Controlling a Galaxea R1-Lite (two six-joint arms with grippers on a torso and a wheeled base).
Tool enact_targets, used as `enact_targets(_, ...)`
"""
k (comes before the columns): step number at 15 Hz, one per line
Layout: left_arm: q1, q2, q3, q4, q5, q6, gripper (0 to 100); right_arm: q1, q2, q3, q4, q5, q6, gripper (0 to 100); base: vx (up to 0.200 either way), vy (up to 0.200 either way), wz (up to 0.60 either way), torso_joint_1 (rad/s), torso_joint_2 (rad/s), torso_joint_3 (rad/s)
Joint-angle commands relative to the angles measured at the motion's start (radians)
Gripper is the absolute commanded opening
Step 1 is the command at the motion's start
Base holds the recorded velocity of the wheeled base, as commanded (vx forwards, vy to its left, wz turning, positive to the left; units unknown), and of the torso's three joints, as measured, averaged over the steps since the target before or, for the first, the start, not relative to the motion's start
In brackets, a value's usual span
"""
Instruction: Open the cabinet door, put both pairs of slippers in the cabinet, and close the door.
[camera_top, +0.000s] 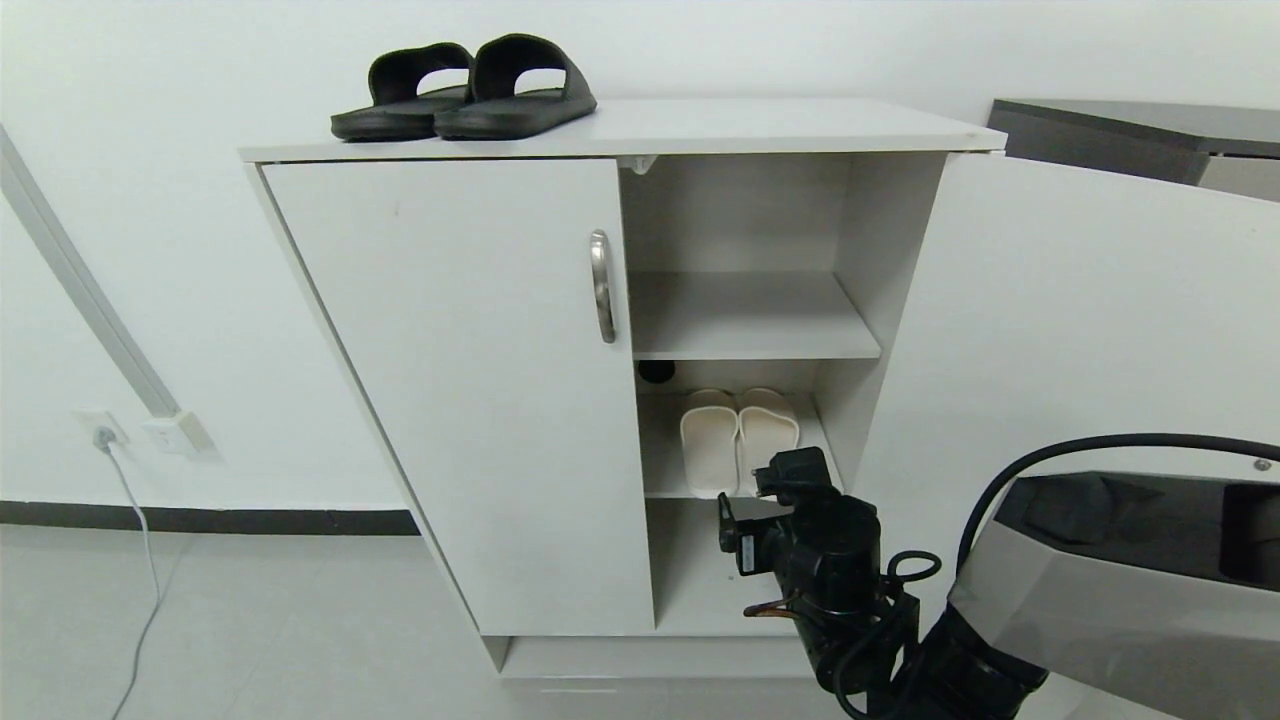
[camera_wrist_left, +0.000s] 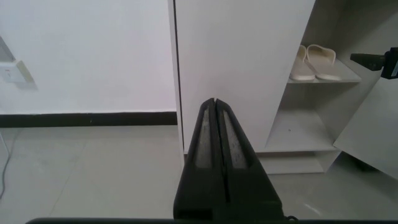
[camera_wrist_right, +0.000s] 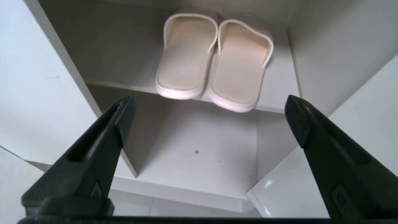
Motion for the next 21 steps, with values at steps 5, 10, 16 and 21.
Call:
enact_targets(5, 0.000, 0.002, 0.000, 0.000, 0.001, -0.002, 0, 0.000, 0.012, 0.006, -0.001, 0.000, 0.001, 100, 0.000, 0.080, 0.00, 0.002, 0.00, 0.000)
enact_targets(10, 0.000, 0.002, 0.000, 0.000, 0.001, -0.002, 0, 0.002, 0.018, 0.005, -0.003, 0.002, 0.001, 100, 0.000, 0.200, 0.00, 0.002, 0.00, 0.006)
enact_targets(16, 0.000, 0.002, 0.000, 0.000, 0.001, -0.002, 0, 0.002, 0.026, 0.006, -0.020, 0.002, 0.003, 100, 0.000, 0.200, 0.00, 0.001, 0.01, 0.002)
enact_targets(21, 0.000, 0.002, 0.000, 0.000, 0.001, -0.002, 0, -0.001, 0.026, 0.008, -0.032, 0.002, 0.001, 100, 0.000, 0.200, 0.00, 0.002, 0.00, 0.001)
